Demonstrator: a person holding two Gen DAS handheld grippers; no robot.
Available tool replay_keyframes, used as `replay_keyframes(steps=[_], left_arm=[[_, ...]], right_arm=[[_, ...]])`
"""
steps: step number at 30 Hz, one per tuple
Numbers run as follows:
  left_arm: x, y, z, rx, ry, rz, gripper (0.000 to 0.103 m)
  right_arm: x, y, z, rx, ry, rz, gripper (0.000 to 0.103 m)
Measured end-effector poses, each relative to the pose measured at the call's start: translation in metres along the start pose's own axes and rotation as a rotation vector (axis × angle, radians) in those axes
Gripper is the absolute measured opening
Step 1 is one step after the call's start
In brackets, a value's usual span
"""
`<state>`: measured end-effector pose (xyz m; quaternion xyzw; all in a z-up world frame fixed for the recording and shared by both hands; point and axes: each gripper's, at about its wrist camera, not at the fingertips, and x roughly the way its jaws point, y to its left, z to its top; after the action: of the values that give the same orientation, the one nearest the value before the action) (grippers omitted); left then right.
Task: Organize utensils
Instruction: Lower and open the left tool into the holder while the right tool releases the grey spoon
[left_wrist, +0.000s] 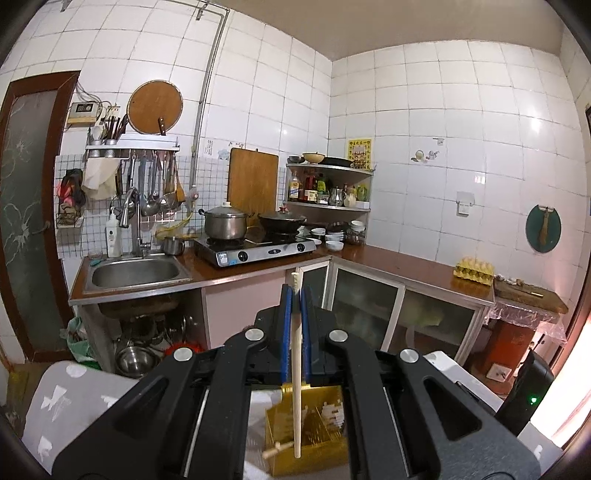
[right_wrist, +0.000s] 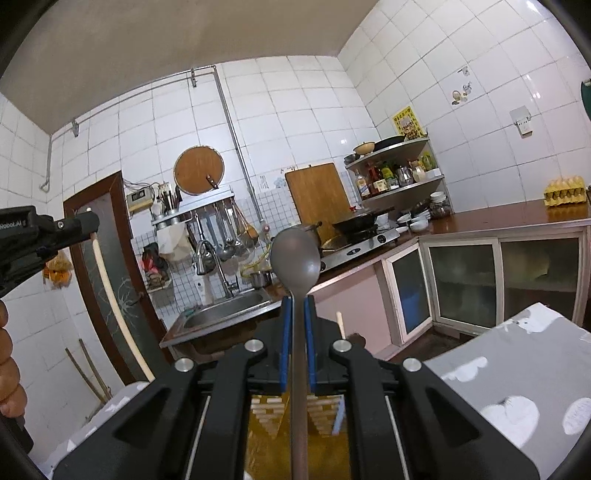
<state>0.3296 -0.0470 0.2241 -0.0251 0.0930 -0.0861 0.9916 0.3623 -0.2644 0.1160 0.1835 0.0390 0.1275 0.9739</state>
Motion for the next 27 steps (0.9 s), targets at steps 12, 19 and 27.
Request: replay_keyframes(steps=[12, 19, 27], left_arm=[[0.065, 0.005, -0.023, 0.029, 0.017, 0.03, 0.004], [0.086, 0.015, -0.047, 0.011, 0.057, 0.039, 0.004], [0.096, 0.03, -0.063, -0.022, 0.1, 0.056, 0.004]], right_arm=[[0.054, -0.006, -0.017, -0.044, -0.05, -0.027, 0.007], [0.063, 0.0, -0.032, -0.082, -0.082, -0.066, 0.007], [0.064, 0.008, -0.047, -0.164, -0.098, -0.111, 0.008]])
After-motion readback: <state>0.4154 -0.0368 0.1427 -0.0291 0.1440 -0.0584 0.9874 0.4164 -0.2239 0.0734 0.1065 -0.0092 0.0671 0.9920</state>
